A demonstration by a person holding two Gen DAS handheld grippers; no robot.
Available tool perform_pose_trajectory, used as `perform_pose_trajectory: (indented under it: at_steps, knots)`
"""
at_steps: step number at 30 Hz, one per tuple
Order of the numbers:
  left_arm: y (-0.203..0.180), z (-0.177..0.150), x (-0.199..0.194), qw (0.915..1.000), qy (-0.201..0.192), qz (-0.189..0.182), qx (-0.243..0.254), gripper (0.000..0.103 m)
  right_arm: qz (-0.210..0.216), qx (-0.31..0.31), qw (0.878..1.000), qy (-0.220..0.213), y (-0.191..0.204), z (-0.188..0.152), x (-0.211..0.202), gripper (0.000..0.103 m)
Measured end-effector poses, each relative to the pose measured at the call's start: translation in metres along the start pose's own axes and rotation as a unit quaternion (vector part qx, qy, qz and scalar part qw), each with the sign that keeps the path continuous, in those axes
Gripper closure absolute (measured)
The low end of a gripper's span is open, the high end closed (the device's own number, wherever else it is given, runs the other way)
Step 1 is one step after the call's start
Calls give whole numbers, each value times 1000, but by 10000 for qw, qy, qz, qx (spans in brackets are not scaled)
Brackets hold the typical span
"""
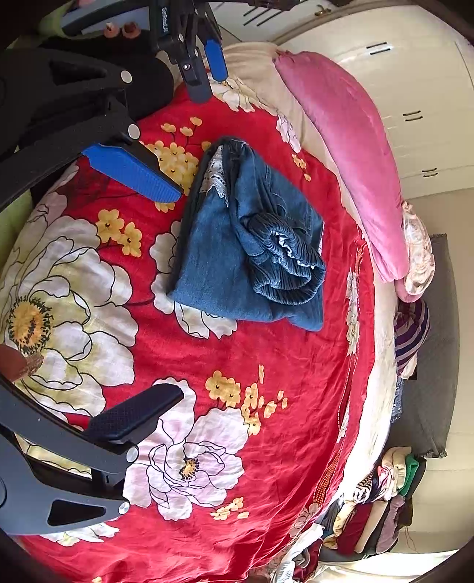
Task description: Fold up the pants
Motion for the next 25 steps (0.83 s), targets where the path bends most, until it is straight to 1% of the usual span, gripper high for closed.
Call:
perform_pose_trajectory:
  at_steps: [6,8,9,11,14,15,16,17,19,20,22,23,24,25]
  knots:
    - [2,0,1,10000,40,-48,35,4,-97,92,9999,15,-8,-1,2,9]
    - [7,0,5,9999,127,48,3,4,-159,129,9998,27,-14,-2,3,9]
    - [11,1,7,9998,159,133,-3,4,-178,144,9997,27,-16,-2,3,9]
    - [21,2,10,9997,132,172,-83,4,-294,195,9994,36,-27,-3,2,9]
    - [49,15,12,9991,-6,145,-407,4,-488,315,9983,-22,-49,-1,-2,9]
    - [58,21,15,9986,-26,228,-478,4,-632,402,9972,-50,-65,1,-5,9]
    - [72,30,21,9977,-31,394,-544,4,-714,461,9964,-78,-76,2,-6,9]
    - [85,39,28,9968,-11,563,-559,4,-818,560,9950,-124,-90,4,-8,9]
    - [110,55,45,9936,28,982,-548,4,-1054,896,9901,-216,-133,8,-15,9]
    - [128,68,60,9912,81,1227,-493,4,-1256,1124,9853,-282,-163,10,-19,9]
    - [156,88,84,9863,249,1553,-495,4,-1622,1425,9758,-336,-210,11,-25,9]
    - [174,102,101,9838,351,1679,-529,4,-1843,1558,9699,-333,-235,11,-26,9]
    - [185,110,113,9826,437,1708,-586,4,-2085,1723,9623,-284,-266,11,-28,9]
    - [198,120,125,9808,514,1753,-679,4,-2209,1860,9572,-204,-291,10,-27,9]
Point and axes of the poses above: each gripper's, at about its wrist camera, not at the fingertips, and x roughly the way its jaws point, y to its left, z to its top, the point moved 6 cm from there along x, roughly the way its jaws point, and after that the axes turned 5 degrees about z, right-handed, at the moved point
